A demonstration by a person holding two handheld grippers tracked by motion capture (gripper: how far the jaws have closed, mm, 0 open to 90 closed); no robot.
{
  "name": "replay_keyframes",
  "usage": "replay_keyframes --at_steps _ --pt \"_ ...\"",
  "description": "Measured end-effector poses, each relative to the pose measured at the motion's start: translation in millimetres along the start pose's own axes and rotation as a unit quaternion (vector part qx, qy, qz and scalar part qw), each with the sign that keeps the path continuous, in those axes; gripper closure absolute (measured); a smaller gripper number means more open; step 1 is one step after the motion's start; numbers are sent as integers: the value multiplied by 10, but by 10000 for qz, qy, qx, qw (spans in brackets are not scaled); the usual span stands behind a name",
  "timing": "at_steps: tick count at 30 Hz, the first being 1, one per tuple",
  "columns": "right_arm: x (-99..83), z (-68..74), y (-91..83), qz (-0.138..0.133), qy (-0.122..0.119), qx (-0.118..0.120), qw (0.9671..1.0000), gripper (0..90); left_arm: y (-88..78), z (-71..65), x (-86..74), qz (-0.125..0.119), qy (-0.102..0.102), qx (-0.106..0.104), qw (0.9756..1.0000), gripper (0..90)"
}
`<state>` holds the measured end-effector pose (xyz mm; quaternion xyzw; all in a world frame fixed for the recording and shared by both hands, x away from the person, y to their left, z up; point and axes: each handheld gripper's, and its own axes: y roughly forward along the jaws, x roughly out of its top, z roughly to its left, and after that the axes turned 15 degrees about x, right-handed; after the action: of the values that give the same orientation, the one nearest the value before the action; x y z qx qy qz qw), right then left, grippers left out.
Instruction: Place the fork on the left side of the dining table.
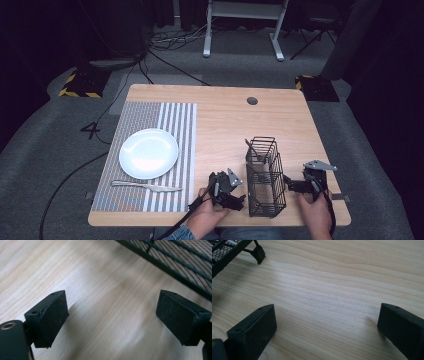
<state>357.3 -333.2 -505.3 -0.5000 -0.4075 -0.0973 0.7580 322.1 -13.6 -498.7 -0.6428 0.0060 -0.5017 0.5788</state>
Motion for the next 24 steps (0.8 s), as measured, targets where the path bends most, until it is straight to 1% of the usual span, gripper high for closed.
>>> replay_keyframes --at_steps 1,2,3,4,5,7,10,11,12,13,14,17,20,23,24 --pt "0 0 0 0 0 0 10000 22 0 0 0 0 0 0 10000 124" --pt "0 1 0 -3 3 1 10000 23 -10 11 2 25 -41 32 10000 124" --pt "0 1 0 -6 8 5 10000 25 -18 31 11 71 -17 37 10000 162" --pt "0 1 -1 -8 11 10 10000 25 -24 35 19 108 1 37 9999 169" --pt "0 1 -1 -9 12 13 10000 26 -24 35 19 108 1 37 9999 183" --pt "-1 2 -2 -13 15 18 10000 28 -34 29 41 48 32 148 9999 194" --pt "-1 6 -2 -24 16 18 10000 34 -96 50 82 -152 -28 109 9998 221" --pt "-2 7 -2 -26 12 17 10000 36 -127 62 99 -233 -91 82 9997 230" --pt "-2 7 -2 -26 12 17 10000 36 -127 62 99 -233 -91 82 9997 234" --pt "-2 8 -2 -29 7 18 10000 38 -193 110 129 -402 -239 43 9989 242" --pt "-2 8 -3 -30 6 18 10000 39 -222 138 145 -464 -338 -13 9984 252" --pt "-2 9 -3 -32 2 19 10000 42 -325 224 210 -679 -536 -163 9961 283" --pt "-3 8 -5 -35 0 34 10000 45 -426 278 293 -784 -588 -214 9950 288" --pt "-3 7 -5 -40 -6 39 10000 47 -505 344 358 -877 -647 -278 9937 314" --pt "-3 8 -5 -41 -7 39 10000 48 -505 344 358 -877 -647 -278 9937 334"
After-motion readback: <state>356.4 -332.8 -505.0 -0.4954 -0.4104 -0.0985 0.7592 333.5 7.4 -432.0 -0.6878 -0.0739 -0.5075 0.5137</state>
